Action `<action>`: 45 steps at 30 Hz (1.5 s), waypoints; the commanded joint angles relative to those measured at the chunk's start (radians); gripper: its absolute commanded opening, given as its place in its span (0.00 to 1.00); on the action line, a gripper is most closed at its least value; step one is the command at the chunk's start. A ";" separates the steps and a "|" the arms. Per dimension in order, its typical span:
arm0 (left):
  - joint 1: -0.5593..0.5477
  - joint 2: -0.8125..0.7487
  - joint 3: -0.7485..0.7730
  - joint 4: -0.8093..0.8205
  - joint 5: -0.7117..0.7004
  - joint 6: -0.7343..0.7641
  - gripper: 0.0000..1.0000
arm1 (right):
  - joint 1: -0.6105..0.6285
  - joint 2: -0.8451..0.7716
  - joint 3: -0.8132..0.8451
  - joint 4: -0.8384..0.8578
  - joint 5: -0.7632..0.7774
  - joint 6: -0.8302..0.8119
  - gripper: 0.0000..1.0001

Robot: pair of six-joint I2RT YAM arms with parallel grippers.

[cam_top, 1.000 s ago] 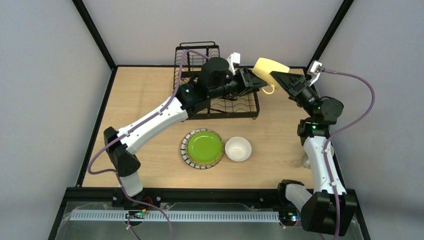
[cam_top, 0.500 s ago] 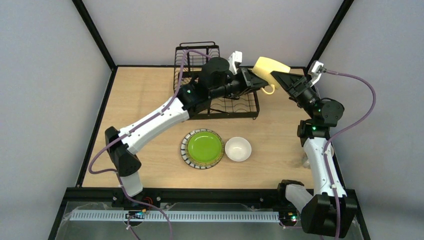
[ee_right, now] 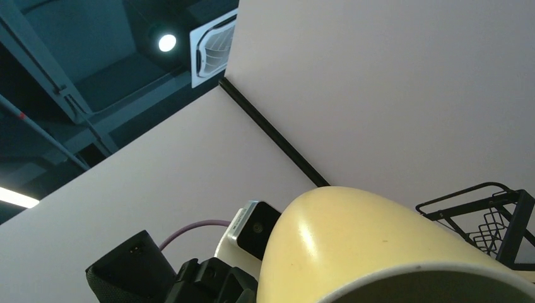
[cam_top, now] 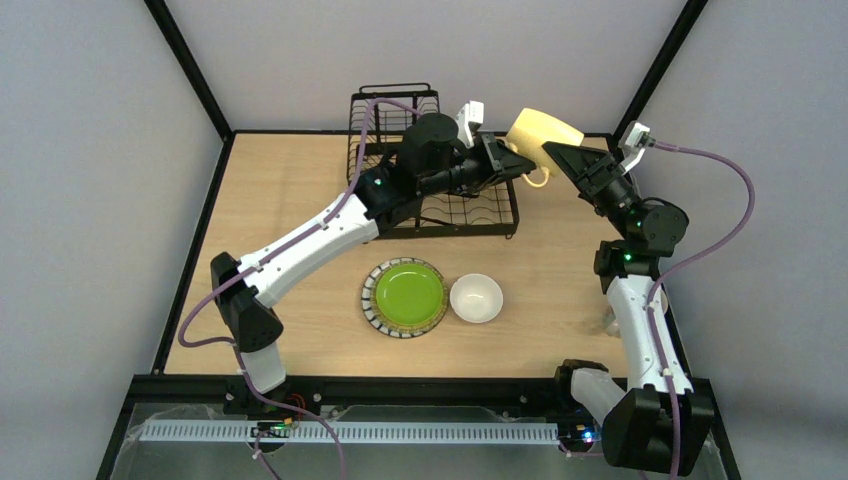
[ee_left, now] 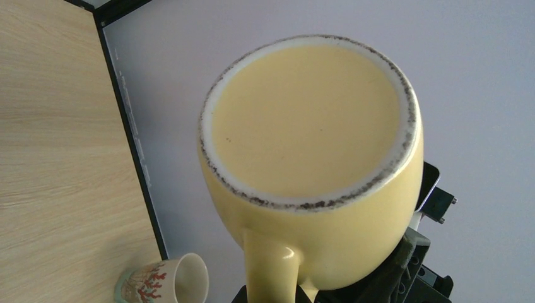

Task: Load the mixed dishes into the dish rack
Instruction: Pass from the right arm to the left

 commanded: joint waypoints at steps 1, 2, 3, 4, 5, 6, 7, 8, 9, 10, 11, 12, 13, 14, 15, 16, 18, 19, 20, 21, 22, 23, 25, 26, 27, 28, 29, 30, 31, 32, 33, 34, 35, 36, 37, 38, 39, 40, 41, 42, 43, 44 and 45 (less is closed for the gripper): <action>-0.010 0.020 0.019 0.010 -0.012 0.108 0.02 | 0.007 -0.018 0.004 -0.004 0.024 -0.014 0.02; -0.010 0.017 0.020 0.008 -0.019 0.119 0.02 | 0.006 -0.019 0.004 -0.017 0.024 -0.022 0.07; -0.010 0.014 0.021 0.006 -0.028 0.129 0.02 | 0.007 -0.023 0.004 -0.030 0.025 -0.032 0.14; -0.010 0.011 0.021 0.001 -0.038 0.137 0.02 | 0.006 -0.026 0.003 -0.042 0.028 -0.041 0.20; -0.009 0.009 0.020 -0.001 -0.047 0.147 0.02 | 0.006 -0.030 0.000 -0.053 0.028 -0.054 0.23; -0.010 0.006 0.022 -0.004 -0.056 0.157 0.02 | 0.006 -0.032 -0.002 -0.062 0.029 -0.063 0.29; -0.010 0.005 0.025 -0.010 -0.065 0.165 0.02 | 0.007 -0.034 -0.006 -0.070 0.029 -0.069 0.37; -0.010 0.004 0.025 -0.014 -0.073 0.173 0.02 | 0.006 -0.036 -0.009 -0.073 0.029 -0.072 0.41; -0.010 0.003 0.026 -0.017 -0.078 0.181 0.02 | 0.007 -0.038 -0.012 -0.076 0.029 -0.076 0.45; -0.010 0.003 0.026 -0.018 -0.083 0.187 0.02 | 0.006 -0.039 -0.014 -0.081 0.030 -0.080 0.50; -0.010 0.003 0.026 -0.020 -0.086 0.192 0.02 | 0.006 -0.040 -0.016 -0.085 0.029 -0.085 0.52; -0.010 0.004 0.025 -0.021 -0.090 0.197 0.02 | 0.006 -0.041 -0.017 -0.090 0.030 -0.089 0.53; -0.010 0.004 0.025 -0.022 -0.094 0.201 0.02 | 0.006 -0.042 -0.018 -0.096 0.030 -0.093 0.54; -0.010 0.004 0.026 -0.022 -0.097 0.206 0.02 | 0.007 -0.042 -0.019 -0.103 0.030 -0.098 0.55; -0.010 0.004 0.027 -0.020 -0.102 0.210 0.02 | 0.006 -0.042 -0.019 -0.111 0.030 -0.104 0.57; -0.010 0.003 0.027 -0.019 -0.105 0.215 0.02 | 0.006 -0.044 -0.019 -0.122 0.031 -0.113 0.59; -0.009 0.006 0.034 -0.016 -0.110 0.226 0.02 | 0.006 -0.048 -0.023 -0.141 0.036 -0.127 0.62; -0.010 0.008 0.041 -0.019 -0.112 0.233 0.02 | 0.006 -0.048 -0.026 -0.147 0.036 -0.132 0.63; -0.010 0.011 0.050 -0.022 -0.113 0.241 0.02 | 0.005 -0.049 -0.030 -0.152 0.037 -0.134 0.64; -0.010 0.015 0.057 -0.028 -0.116 0.244 0.02 | 0.006 -0.050 -0.035 -0.155 0.039 -0.137 0.64; -0.010 0.017 0.063 -0.032 -0.119 0.250 0.02 | 0.006 -0.051 -0.038 -0.158 0.040 -0.139 0.65; -0.010 0.017 0.067 -0.033 -0.122 0.254 0.02 | 0.006 -0.053 -0.042 -0.163 0.043 -0.143 0.66; -0.009 0.019 0.071 -0.031 -0.124 0.260 0.02 | 0.007 -0.056 -0.049 -0.178 0.047 -0.156 0.69; -0.009 0.019 0.073 -0.031 -0.124 0.263 0.02 | 0.006 -0.057 -0.052 -0.185 0.048 -0.162 0.69; -0.009 0.020 0.075 -0.031 -0.124 0.266 0.02 | 0.006 -0.058 -0.055 -0.191 0.050 -0.167 0.70; -0.008 0.021 0.079 -0.033 -0.125 0.269 0.02 | 0.006 -0.060 -0.058 -0.198 0.053 -0.172 0.70; -0.007 0.020 0.079 -0.034 -0.126 0.270 0.02 | 0.006 -0.061 -0.060 -0.204 0.056 -0.176 0.70; -0.007 0.021 0.079 -0.034 -0.128 0.271 0.02 | 0.007 -0.062 -0.061 -0.214 0.059 -0.183 0.71; -0.006 0.020 0.080 -0.034 -0.129 0.273 0.02 | 0.007 -0.064 -0.061 -0.228 0.062 -0.193 0.73; -0.004 0.021 0.081 -0.034 -0.128 0.273 0.02 | 0.006 -0.066 -0.062 -0.242 0.068 -0.202 0.74; -0.002 0.021 0.081 -0.034 -0.127 0.274 0.02 | 0.006 -0.069 -0.064 -0.256 0.076 -0.210 0.74; 0.000 0.019 0.081 -0.033 -0.127 0.275 0.02 | 0.006 -0.072 -0.068 -0.264 0.080 -0.216 0.75; 0.002 0.019 0.082 -0.032 -0.127 0.276 0.02 | 0.006 -0.073 -0.072 -0.267 0.080 -0.219 0.76; 0.003 0.019 0.081 -0.031 -0.127 0.276 0.02 | 0.006 -0.073 -0.075 -0.269 0.081 -0.220 0.78; 0.005 0.019 0.084 -0.030 -0.125 0.277 0.02 | 0.006 -0.073 -0.077 -0.273 0.083 -0.224 0.79; 0.006 0.020 0.083 -0.029 -0.124 0.279 0.02 | 0.006 -0.074 -0.079 -0.280 0.087 -0.229 0.80; 0.007 0.019 0.085 -0.028 -0.124 0.279 0.02 | 0.006 -0.077 -0.080 -0.292 0.091 -0.234 0.80; 0.008 0.019 0.085 -0.029 -0.124 0.281 0.02 | 0.006 -0.078 -0.081 -0.302 0.095 -0.241 0.82; 0.010 0.019 0.086 -0.029 -0.124 0.282 0.02 | 0.006 -0.079 -0.081 -0.314 0.099 -0.252 0.83; 0.011 0.019 0.085 -0.029 -0.124 0.282 0.02 | 0.006 -0.081 -0.081 -0.325 0.102 -0.260 0.84; 0.013 0.019 0.086 -0.028 -0.125 0.285 0.02 | 0.006 -0.084 -0.081 -0.339 0.108 -0.269 0.84; 0.014 0.020 0.086 -0.029 -0.125 0.286 0.02 | 0.006 -0.087 -0.081 -0.351 0.115 -0.277 0.85; 0.017 0.019 0.086 -0.030 -0.125 0.288 0.02 | 0.006 -0.089 -0.084 -0.362 0.122 -0.283 0.87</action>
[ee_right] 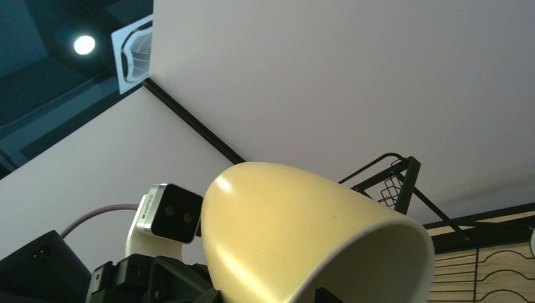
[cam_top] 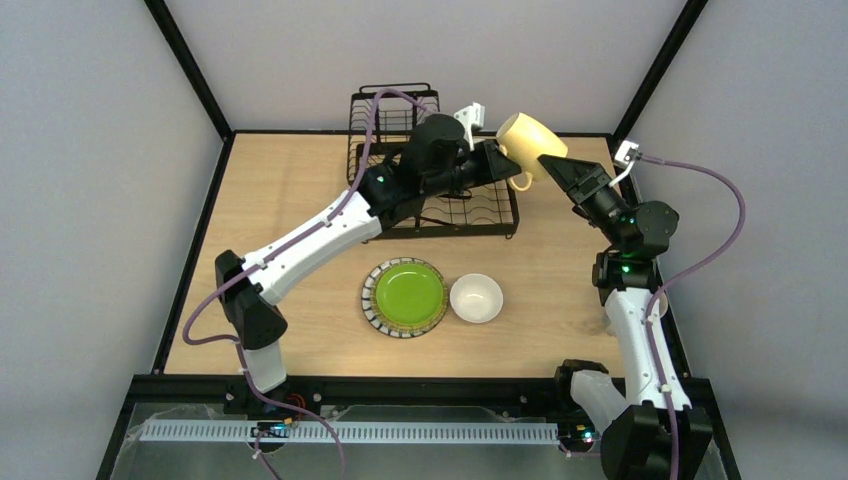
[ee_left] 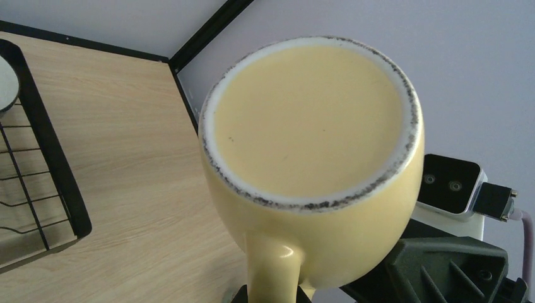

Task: Load the mixed dishes into the dish rack
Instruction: Pass from the right arm to the left

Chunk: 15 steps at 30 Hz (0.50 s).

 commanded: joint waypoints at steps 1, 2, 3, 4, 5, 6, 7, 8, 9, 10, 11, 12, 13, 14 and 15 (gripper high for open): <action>0.012 -0.004 0.056 0.090 -0.009 0.017 0.02 | 0.004 -0.022 -0.020 -0.080 0.050 -0.064 0.87; 0.015 -0.002 0.057 0.090 -0.009 0.018 0.02 | 0.004 -0.022 -0.023 -0.085 0.054 -0.067 0.88; 0.017 -0.001 0.057 0.090 -0.009 0.019 0.02 | 0.004 -0.022 -0.026 -0.090 0.058 -0.069 0.88; 0.019 0.001 0.057 0.088 -0.008 0.022 0.02 | 0.004 -0.021 -0.028 -0.092 0.061 -0.070 0.88; 0.022 0.003 0.058 0.086 -0.009 0.024 0.02 | 0.005 -0.021 -0.028 -0.097 0.066 -0.073 0.88; 0.025 0.005 0.059 0.084 -0.008 0.026 0.02 | 0.004 -0.020 -0.028 -0.103 0.070 -0.078 0.88; 0.027 0.008 0.059 0.081 -0.008 0.029 0.02 | 0.005 -0.022 -0.027 -0.110 0.075 -0.082 0.88; 0.030 0.010 0.059 0.078 -0.009 0.035 0.02 | 0.004 -0.022 -0.027 -0.115 0.079 -0.085 0.89; 0.033 0.013 0.059 0.076 -0.009 0.040 0.02 | 0.004 -0.022 -0.026 -0.120 0.083 -0.089 0.90; 0.036 0.016 0.060 0.073 -0.011 0.045 0.02 | 0.004 -0.022 -0.025 -0.126 0.087 -0.092 0.92; 0.039 0.018 0.062 0.070 -0.013 0.053 0.02 | 0.003 -0.022 -0.024 -0.132 0.091 -0.096 0.92; 0.041 0.024 0.063 0.067 -0.016 0.060 0.02 | 0.004 -0.023 -0.024 -0.137 0.097 -0.099 0.92; 0.043 0.029 0.066 0.062 -0.020 0.070 0.02 | 0.004 -0.024 -0.023 -0.144 0.102 -0.103 0.93; 0.043 0.034 0.073 0.053 -0.025 0.080 0.02 | 0.004 -0.024 -0.021 -0.150 0.107 -0.105 0.93; 0.044 0.041 0.088 0.042 -0.034 0.095 0.02 | 0.004 -0.023 -0.020 -0.154 0.110 -0.108 0.93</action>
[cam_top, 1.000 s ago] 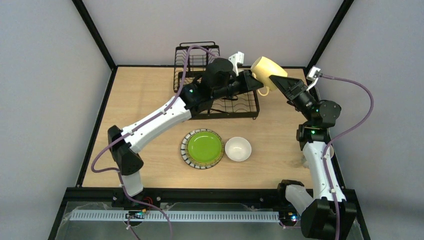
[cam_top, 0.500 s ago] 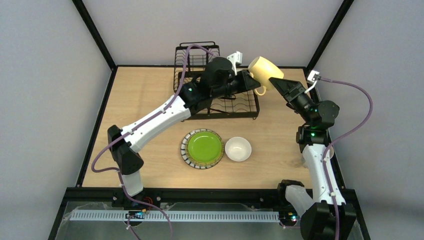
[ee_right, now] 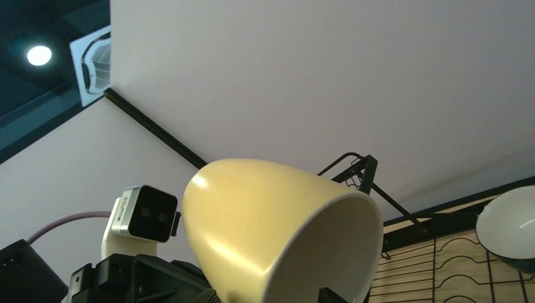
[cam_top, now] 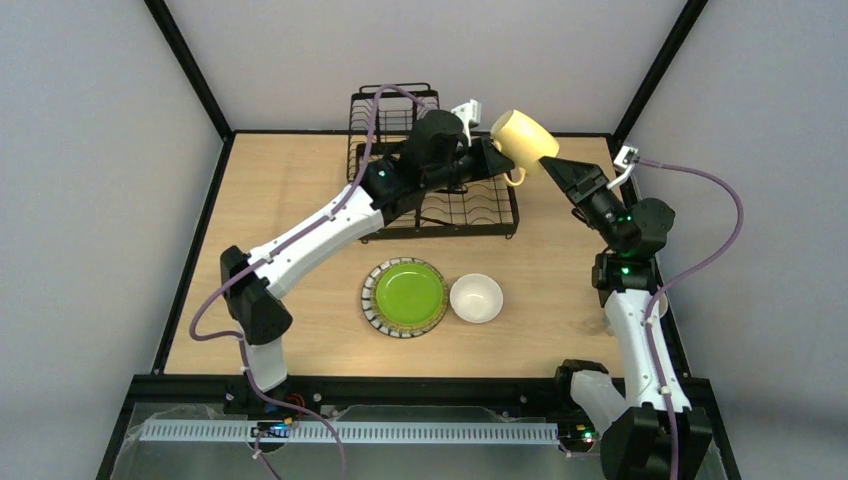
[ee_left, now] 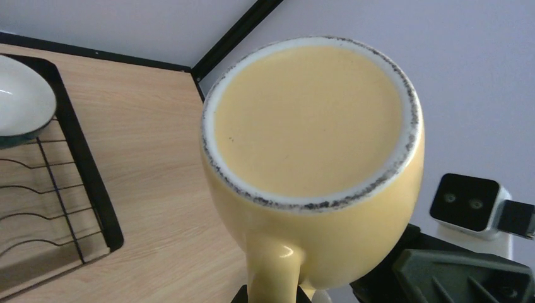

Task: Load the mixed dishes into the dish rack
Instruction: Place the upside down cup on the dish rack.

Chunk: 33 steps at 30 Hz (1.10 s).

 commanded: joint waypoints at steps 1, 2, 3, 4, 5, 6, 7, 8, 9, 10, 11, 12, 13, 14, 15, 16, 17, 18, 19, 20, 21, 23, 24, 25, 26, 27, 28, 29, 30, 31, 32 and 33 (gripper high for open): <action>0.009 0.026 0.093 0.033 -0.032 0.069 0.02 | 0.002 -0.010 -0.007 -0.050 0.042 -0.040 0.93; 0.009 0.032 0.101 0.025 -0.037 0.080 0.02 | 0.002 -0.011 -0.004 -0.058 0.046 -0.046 0.93; 0.009 0.038 0.107 0.019 -0.044 0.091 0.02 | 0.002 -0.013 0.000 -0.067 0.049 -0.052 0.93; 0.009 0.044 0.110 0.016 -0.051 0.103 0.02 | 0.002 -0.015 0.005 -0.077 0.053 -0.059 0.93; 0.009 0.048 0.112 0.010 -0.059 0.109 0.02 | 0.002 -0.016 0.009 -0.088 0.055 -0.067 0.93; 0.009 0.055 0.115 0.006 -0.067 0.115 0.02 | 0.002 -0.017 0.015 -0.099 0.058 -0.075 0.93; 0.009 0.059 0.117 0.003 -0.073 0.119 0.02 | 0.001 -0.017 0.021 -0.110 0.059 -0.083 0.93; 0.009 0.065 0.121 -0.002 -0.074 0.122 0.02 | 0.001 -0.018 0.028 -0.122 0.061 -0.092 0.93; 0.009 0.072 0.125 -0.006 -0.075 0.127 0.02 | 0.002 -0.018 0.034 -0.134 0.063 -0.100 0.93; 0.009 0.079 0.132 -0.011 -0.094 0.130 0.02 | 0.002 -0.019 0.042 -0.146 0.065 -0.110 0.93; 0.009 0.086 0.137 -0.014 -0.101 0.133 0.02 | 0.002 -0.021 0.045 -0.158 0.068 -0.118 0.93; 0.009 0.094 0.144 -0.017 -0.106 0.137 0.02 | 0.002 -0.021 0.047 -0.165 0.070 -0.125 0.93; 0.009 0.101 0.151 -0.021 -0.109 0.141 0.02 | 0.001 -0.022 0.047 -0.172 0.072 -0.131 0.93; 0.008 0.107 0.156 -0.025 -0.115 0.144 0.02 | 0.001 -0.024 0.046 -0.179 0.074 -0.135 0.93; 0.008 0.113 0.158 -0.025 -0.120 0.146 0.02 | 0.000 -0.024 0.044 -0.184 0.077 -0.139 0.93; 0.008 0.119 0.159 -0.025 -0.127 0.149 0.02 | 0.001 -0.026 0.042 -0.189 0.080 -0.142 0.93; 0.008 0.123 0.160 -0.026 -0.132 0.153 0.02 | 0.001 -0.030 0.042 -0.196 0.085 -0.147 0.93; 0.008 0.125 0.160 -0.028 -0.141 0.156 0.02 | 0.001 -0.034 0.041 -0.207 0.090 -0.156 0.93; 0.008 0.128 0.160 -0.030 -0.150 0.160 0.02 | 0.001 -0.037 0.041 -0.222 0.098 -0.165 0.93; 0.007 0.132 0.161 -0.033 -0.161 0.164 0.02 | 0.001 -0.040 0.041 -0.236 0.109 -0.174 0.93; 0.005 0.137 0.161 -0.034 -0.179 0.167 0.02 | 0.000 -0.042 0.044 -0.253 0.121 -0.182 0.93; -0.003 0.146 0.164 -0.041 -0.213 0.177 0.02 | 0.001 -0.044 0.057 -0.289 0.148 -0.204 0.93; -0.009 0.153 0.167 -0.048 -0.233 0.182 0.02 | 0.001 -0.042 0.065 -0.308 0.160 -0.214 0.93; -0.016 0.161 0.174 -0.054 -0.255 0.187 0.02 | 0.001 -0.038 0.073 -0.323 0.172 -0.224 0.93; -0.024 0.169 0.184 -0.069 -0.285 0.193 0.02 | 0.001 -0.033 0.081 -0.338 0.183 -0.233 0.93; -0.033 0.180 0.195 -0.085 -0.314 0.196 0.02 | 0.001 -0.026 0.088 -0.354 0.196 -0.239 0.92; -0.040 0.189 0.204 -0.099 -0.339 0.200 0.02 | 0.003 -0.019 0.096 -0.369 0.215 -0.247 0.92; -0.050 0.199 0.211 -0.106 -0.365 0.199 0.02 | 0.002 -0.013 0.102 -0.382 0.224 -0.252 0.92; -0.058 0.208 0.218 -0.119 -0.391 0.198 0.02 | 0.001 -0.006 0.107 -0.395 0.243 -0.258 0.91; -0.067 0.215 0.222 -0.126 -0.418 0.198 0.02 | 0.001 0.001 0.114 -0.404 0.253 -0.266 0.91; -0.075 0.223 0.225 -0.133 -0.443 0.197 0.02 | 0.001 0.010 0.119 -0.410 0.262 -0.271 0.91; -0.083 0.231 0.229 -0.140 -0.470 0.194 0.02 | 0.002 0.018 0.127 -0.416 0.271 -0.279 0.91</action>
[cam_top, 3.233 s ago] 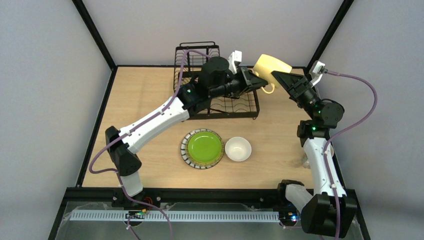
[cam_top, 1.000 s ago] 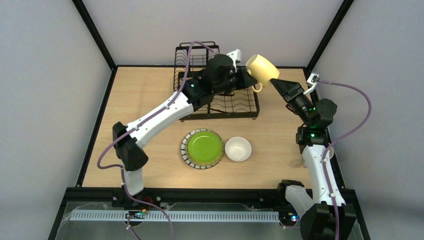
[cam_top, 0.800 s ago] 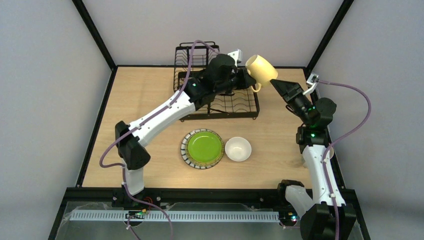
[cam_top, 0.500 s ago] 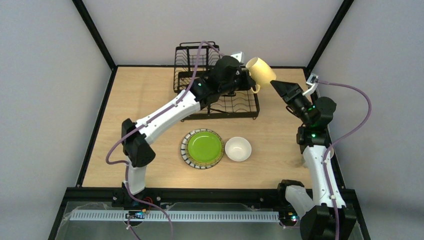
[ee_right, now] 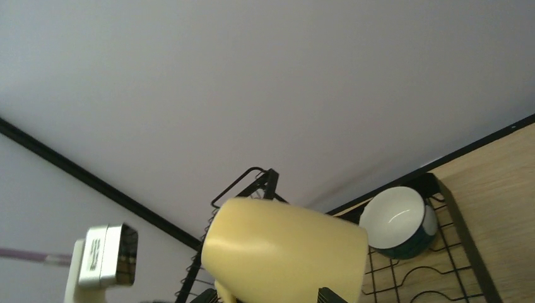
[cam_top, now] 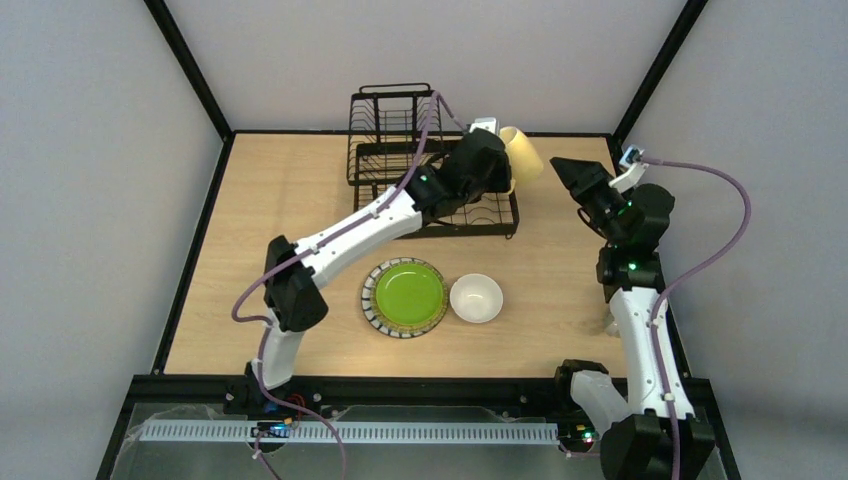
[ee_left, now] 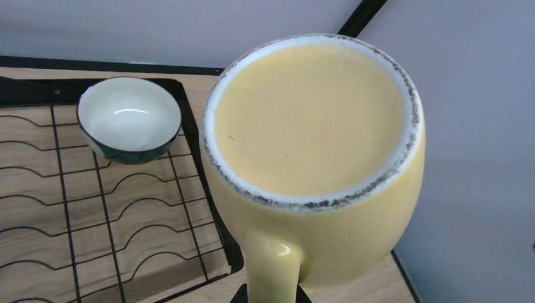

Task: Load the mixed dishes into the dish rack
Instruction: Place the upside down cup on the dish rack.

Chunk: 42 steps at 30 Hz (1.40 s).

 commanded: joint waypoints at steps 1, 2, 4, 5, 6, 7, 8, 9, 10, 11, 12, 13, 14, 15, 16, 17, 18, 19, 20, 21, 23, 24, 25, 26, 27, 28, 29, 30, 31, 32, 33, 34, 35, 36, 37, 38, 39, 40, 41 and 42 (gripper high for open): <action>-0.045 0.027 0.064 0.009 -0.180 0.008 0.02 | 0.002 0.040 0.053 -0.085 0.080 -0.064 0.90; -0.053 0.034 0.067 0.000 -0.204 0.002 0.02 | 0.002 0.052 0.065 -0.093 0.085 -0.073 0.90; -0.067 0.046 0.068 -0.011 -0.253 -0.014 0.02 | 0.002 0.077 0.088 -0.112 0.097 -0.090 0.90; -0.073 0.054 0.068 -0.017 -0.273 -0.020 0.02 | 0.001 0.090 0.099 -0.120 0.103 -0.097 0.90; -0.079 0.063 0.069 -0.024 -0.296 -0.030 0.02 | 0.001 0.105 0.111 -0.127 0.109 -0.105 0.90; -0.086 0.069 0.069 -0.029 -0.317 -0.038 0.02 | 0.002 0.121 0.118 -0.129 0.116 -0.109 0.89; -0.091 0.076 0.069 -0.036 -0.343 -0.046 0.02 | 0.001 0.136 0.131 -0.158 0.121 -0.118 0.89; -0.096 0.083 0.069 -0.042 -0.370 -0.054 0.02 | 0.001 0.152 0.140 -0.166 0.123 -0.123 0.89; -0.103 0.090 0.069 -0.048 -0.395 -0.060 0.02 | 0.001 0.174 0.148 -0.171 0.124 -0.129 0.89; -0.108 0.099 0.069 -0.050 -0.418 -0.066 0.02 | 0.001 0.187 0.155 -0.172 0.123 -0.134 0.89; -0.111 0.106 0.069 -0.051 -0.438 -0.071 0.02 | 0.001 0.201 0.159 -0.172 0.123 -0.136 0.89; -0.112 0.116 0.072 -0.051 -0.461 -0.074 0.02 | 0.001 0.214 0.165 -0.173 0.122 -0.139 0.89; -0.114 0.126 0.076 -0.054 -0.482 -0.080 0.02 | 0.002 0.228 0.171 -0.174 0.120 -0.142 0.89; -0.114 0.137 0.082 -0.061 -0.499 -0.089 0.02 | 0.001 0.242 0.177 -0.174 0.115 -0.145 0.89; -0.114 0.148 0.085 -0.065 -0.514 -0.098 0.02 | 0.001 0.254 0.183 -0.173 0.111 -0.146 0.89; -0.114 0.156 0.087 -0.065 -0.528 -0.102 0.02 | 0.001 0.269 0.190 -0.173 0.107 -0.146 0.89; -0.114 0.166 0.089 -0.066 -0.541 -0.104 0.02 | 0.001 0.283 0.196 -0.171 0.101 -0.147 0.88; -0.113 0.174 0.091 -0.065 -0.558 -0.104 0.02 | 0.001 0.295 0.201 -0.167 0.097 -0.148 0.88; -0.114 0.182 0.094 -0.067 -0.574 -0.104 0.02 | 0.001 0.308 0.206 -0.164 0.094 -0.147 0.88; -0.114 0.191 0.098 -0.069 -0.592 -0.105 0.02 | 0.001 0.322 0.213 -0.161 0.088 -0.147 0.88; -0.114 0.209 0.108 -0.073 -0.625 -0.097 0.02 | 0.001 0.351 0.224 -0.143 0.068 -0.143 0.88; -0.113 0.220 0.116 -0.076 -0.641 -0.090 0.02 | 0.002 0.367 0.228 -0.140 0.058 -0.138 0.88; -0.114 0.233 0.128 -0.082 -0.658 -0.086 0.02 | 0.002 0.383 0.234 -0.126 0.047 -0.134 0.88; -0.114 0.245 0.137 -0.088 -0.675 -0.083 0.02 | 0.003 0.399 0.239 -0.106 0.036 -0.130 0.88; -0.114 0.254 0.139 -0.088 -0.692 -0.079 0.02 | 0.002 0.416 0.245 -0.097 0.024 -0.128 0.87; -0.114 0.262 0.139 -0.087 -0.706 -0.075 0.02 | 0.002 0.432 0.252 -0.088 0.012 -0.129 0.87; -0.114 0.271 0.139 -0.085 -0.719 -0.071 0.02 | 0.002 0.447 0.257 -0.083 0.003 -0.132 0.86; -0.114 0.279 0.140 -0.080 -0.728 -0.067 0.02 | 0.003 0.464 0.265 -0.080 -0.005 -0.137 0.86; -0.113 0.292 0.141 -0.077 -0.736 -0.061 0.02 | 0.004 0.482 0.277 -0.081 -0.007 -0.147 0.86; -0.112 0.301 0.141 -0.076 -0.744 -0.061 0.02 | 0.009 0.493 0.286 -0.086 -0.004 -0.160 0.86; -0.111 0.309 0.141 -0.076 -0.749 -0.060 0.02 | 0.014 0.505 0.296 -0.090 0.000 -0.173 0.86; -0.109 0.318 0.141 -0.076 -0.754 -0.061 0.02 | 0.018 0.516 0.304 -0.094 0.004 -0.181 0.86; -0.106 0.326 0.141 -0.076 -0.756 -0.063 0.02 | 0.020 0.528 0.310 -0.095 0.006 -0.187 0.86; -0.102 0.334 0.141 -0.077 -0.757 -0.066 0.02 | 0.022 0.540 0.315 -0.095 0.008 -0.191 0.85; -0.098 0.341 0.141 -0.076 -0.753 -0.069 0.02 | 0.023 0.550 0.318 -0.093 0.010 -0.192 0.85; -0.093 0.348 0.141 -0.075 -0.751 -0.070 0.02 | 0.023 0.561 0.322 -0.090 0.012 -0.191 0.85; -0.088 0.354 0.142 -0.073 -0.750 -0.070 0.02 | 0.023 0.570 0.325 -0.086 0.012 -0.189 0.85; -0.082 0.360 0.141 -0.073 -0.748 -0.070 0.02 | 0.022 0.581 0.328 -0.080 0.010 -0.186 0.85; -0.077 0.365 0.141 -0.071 -0.747 -0.070 0.02 | 0.024 0.590 0.331 -0.075 0.010 -0.185 0.85; -0.072 0.371 0.141 -0.068 -0.746 -0.070 0.02 | 0.026 0.598 0.333 -0.069 0.011 -0.183 0.85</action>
